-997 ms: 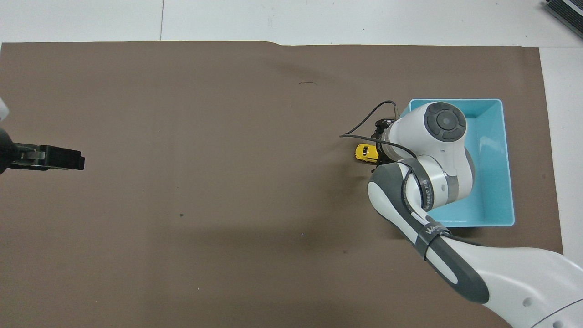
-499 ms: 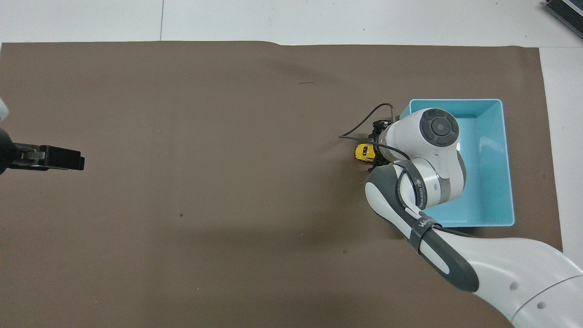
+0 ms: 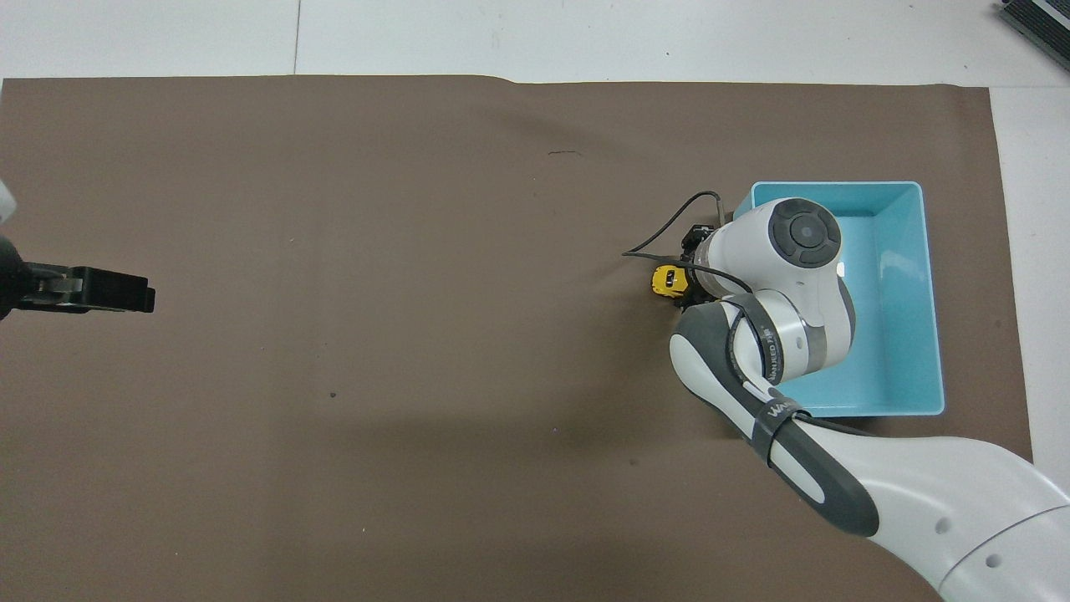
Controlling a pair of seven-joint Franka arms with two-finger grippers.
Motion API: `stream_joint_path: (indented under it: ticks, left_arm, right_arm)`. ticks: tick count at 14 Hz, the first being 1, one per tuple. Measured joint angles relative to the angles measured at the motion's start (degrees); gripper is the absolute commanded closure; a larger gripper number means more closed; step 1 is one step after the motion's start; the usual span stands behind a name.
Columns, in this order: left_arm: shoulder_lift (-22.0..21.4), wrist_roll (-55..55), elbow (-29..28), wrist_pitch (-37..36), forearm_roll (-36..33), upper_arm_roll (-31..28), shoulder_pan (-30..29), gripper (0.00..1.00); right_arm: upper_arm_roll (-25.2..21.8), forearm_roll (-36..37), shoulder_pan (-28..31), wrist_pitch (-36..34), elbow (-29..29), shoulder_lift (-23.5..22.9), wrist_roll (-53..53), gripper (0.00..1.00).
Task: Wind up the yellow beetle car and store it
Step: 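Lower the right gripper and close it on the yellow car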
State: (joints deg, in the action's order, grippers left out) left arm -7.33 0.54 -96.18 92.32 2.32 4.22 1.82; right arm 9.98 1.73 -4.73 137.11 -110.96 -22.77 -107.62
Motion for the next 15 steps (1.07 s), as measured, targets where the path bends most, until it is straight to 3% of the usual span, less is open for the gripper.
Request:
stream_joint_path:
  ticks: [7, 15]
  left_arm:
    - [0.0, 0.0, 0.0, 0.0, 0.0, 0.0, 0.0, 0.0]
    - [0.0, 0.0, 0.0, 0.0, 0.0, 0.0, 0.0, 0.0]
  right_arm:
    - [0.2, 0.2, -0.2, -6.2, 3.3, 1.6, 0.2, 1.0]
    - [2.3, 0.2, -0.4, -14.0, 6.1, 6.9, 2.7, 1.0]
